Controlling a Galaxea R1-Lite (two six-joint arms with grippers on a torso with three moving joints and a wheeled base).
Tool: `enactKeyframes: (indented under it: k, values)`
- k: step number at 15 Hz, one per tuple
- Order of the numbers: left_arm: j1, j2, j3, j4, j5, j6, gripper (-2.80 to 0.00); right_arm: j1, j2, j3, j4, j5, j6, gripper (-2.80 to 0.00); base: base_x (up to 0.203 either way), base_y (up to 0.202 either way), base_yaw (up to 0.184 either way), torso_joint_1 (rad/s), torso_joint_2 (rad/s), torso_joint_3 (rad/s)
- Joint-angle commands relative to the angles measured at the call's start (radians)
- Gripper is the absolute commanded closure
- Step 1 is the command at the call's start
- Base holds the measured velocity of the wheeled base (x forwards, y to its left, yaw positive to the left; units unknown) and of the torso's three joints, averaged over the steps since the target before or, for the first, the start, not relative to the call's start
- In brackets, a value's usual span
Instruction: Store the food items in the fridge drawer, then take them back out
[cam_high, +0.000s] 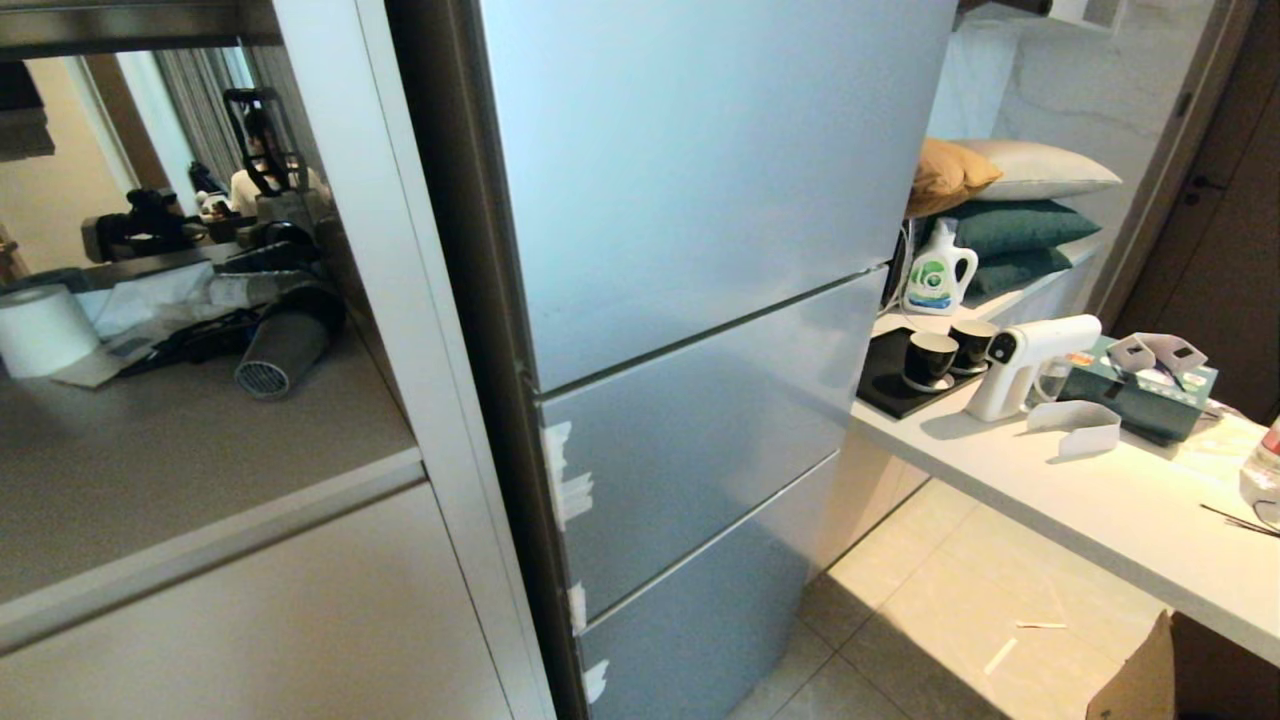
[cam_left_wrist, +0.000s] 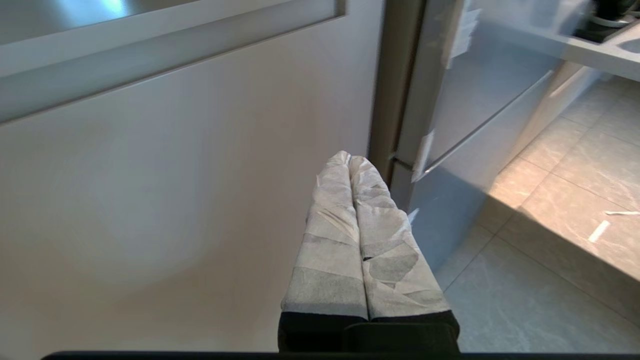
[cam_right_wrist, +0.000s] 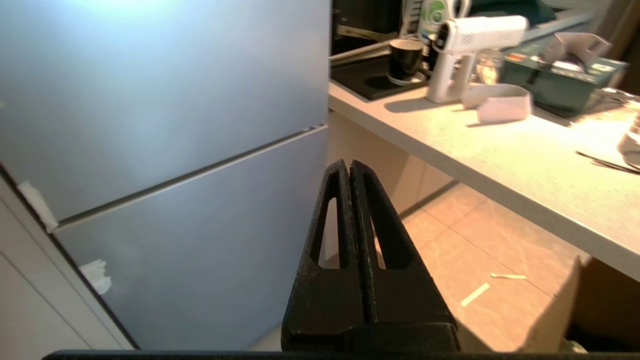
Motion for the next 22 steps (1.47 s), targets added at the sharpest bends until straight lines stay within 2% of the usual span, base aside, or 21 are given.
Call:
enactKeyframes:
  k: [1, 12, 22]
  values:
    - [0.000, 0.001, 0.000, 0.000, 0.002, -0.002, 0.00, 0.001, -0.001, 0.031, -0.001, 0.000, 0.000, 0.00, 0.000, 0.000, 0.000, 0.000, 0.00, 0.000]
    - [0.000, 0.001, 0.000, 0.000, 0.002, -0.002, 0.00, 0.001, -0.001, 0.031, -0.001, -0.002, 0.004, 0.00, 0.000, 0.000, 0.000, -0.076, 0.17, 0.085]
    - [0.000, 0.001, 0.000, 0.000, 0.002, -0.002, 0.00, -0.001, -0.001, 0.031, -0.001, -0.002, 0.004, 0.00, 0.000, 0.000, 0.000, -0.133, 0.30, 0.161]
